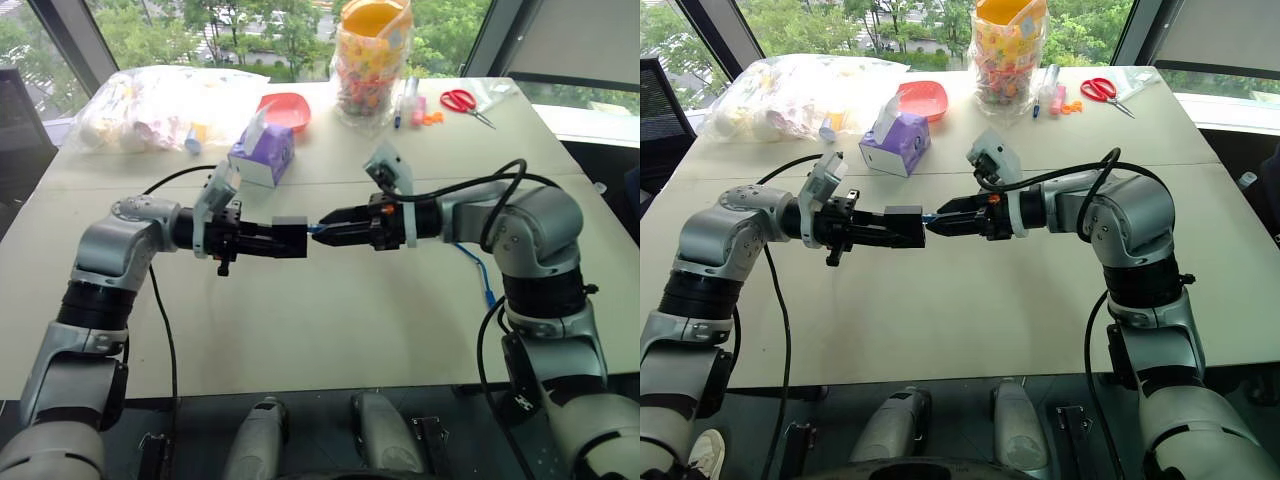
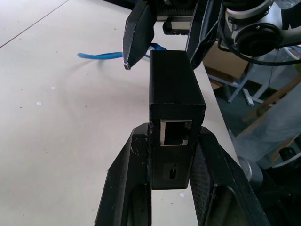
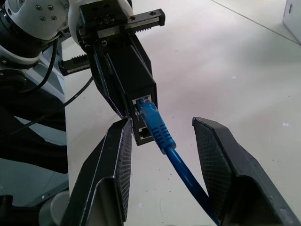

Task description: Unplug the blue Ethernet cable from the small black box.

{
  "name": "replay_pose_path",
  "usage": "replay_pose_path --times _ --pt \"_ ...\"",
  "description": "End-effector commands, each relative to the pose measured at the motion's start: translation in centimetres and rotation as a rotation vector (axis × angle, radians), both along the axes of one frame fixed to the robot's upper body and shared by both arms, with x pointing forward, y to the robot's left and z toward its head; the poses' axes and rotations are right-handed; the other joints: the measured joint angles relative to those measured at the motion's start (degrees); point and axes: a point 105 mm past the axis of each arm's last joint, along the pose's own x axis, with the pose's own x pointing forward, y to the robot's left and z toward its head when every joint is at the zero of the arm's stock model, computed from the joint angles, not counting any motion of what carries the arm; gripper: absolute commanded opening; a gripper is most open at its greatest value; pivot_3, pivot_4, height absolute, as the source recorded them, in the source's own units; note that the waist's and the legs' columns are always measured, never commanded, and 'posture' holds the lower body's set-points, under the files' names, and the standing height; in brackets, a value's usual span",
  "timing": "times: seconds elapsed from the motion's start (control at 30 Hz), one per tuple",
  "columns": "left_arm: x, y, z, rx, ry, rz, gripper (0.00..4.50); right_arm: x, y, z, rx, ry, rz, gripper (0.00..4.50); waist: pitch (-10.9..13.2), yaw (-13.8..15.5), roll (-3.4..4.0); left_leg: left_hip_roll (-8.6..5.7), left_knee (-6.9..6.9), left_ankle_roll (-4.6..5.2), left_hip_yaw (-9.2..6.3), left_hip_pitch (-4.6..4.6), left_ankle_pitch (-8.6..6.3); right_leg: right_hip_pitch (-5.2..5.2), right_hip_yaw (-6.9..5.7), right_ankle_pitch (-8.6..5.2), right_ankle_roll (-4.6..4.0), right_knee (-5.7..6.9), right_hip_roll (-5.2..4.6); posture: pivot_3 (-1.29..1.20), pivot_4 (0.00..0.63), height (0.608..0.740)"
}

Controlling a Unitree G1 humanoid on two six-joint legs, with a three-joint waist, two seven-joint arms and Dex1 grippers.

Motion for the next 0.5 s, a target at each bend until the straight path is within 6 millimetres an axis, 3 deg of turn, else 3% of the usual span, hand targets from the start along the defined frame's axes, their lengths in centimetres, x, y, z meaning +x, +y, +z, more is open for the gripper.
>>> replay_pose_path --times 0.03,0.27,0.37,0.43,0.5 --pt "-0.05 -0.06 1.02 -0.010 -0.042 -0.007 0.49 -0.48 0.49 1.27 0.020 -0.048 0.038 2.10 0.0 0.0 0.00 0.00 0.00 0.00 0.00 0.00 0.00 0.00 0.00 0.00 0.00 0.00 0.00 0.00 0.150 0.740" --pt "-0.08 -0.03 0.86 -0.007 -0.044 -0.005 0.49 -0.45 0.60 1.41 0.022 -0.052 0.045 2.10 0.0 0.0 0.00 0.00 0.00 0.00 0.00 0.00 0.00 0.00 0.00 0.00 0.00 0.00 0.00 0.00 0.150 0.740" --pt "-0.11 -0.02 0.80 -0.004 -0.045 -0.006 0.49 -0.44 0.62 1.44 0.022 -0.055 0.047 1.27 0.0 0.0 0.00 0.00 0.00 0.00 0.00 0.00 0.00 0.00 0.00 0.00 0.00 0.00 0.00 0.00 0.150 0.740" --pt "-0.13 -0.01 0.76 -0.003 -0.045 -0.006 0.49 -0.42 0.64 1.46 0.022 -0.056 0.048 0.28 0.0 0.0 0.00 0.00 0.00 0.00 0.00 0.00 0.00 0.00 0.00 0.00 0.00 0.00 0.00 0.00 0.150 0.740" --pt "-0.12 -0.02 0.73 -0.001 -0.046 -0.007 0.49 -0.41 0.66 1.49 0.022 -0.057 0.050 0.02 0.0 0.0 0.00 0.00 0.00 0.00 0.00 0.00 0.00 0.00 0.00 0.00 0.00 0.00 0.00 0.00 0.150 0.740"
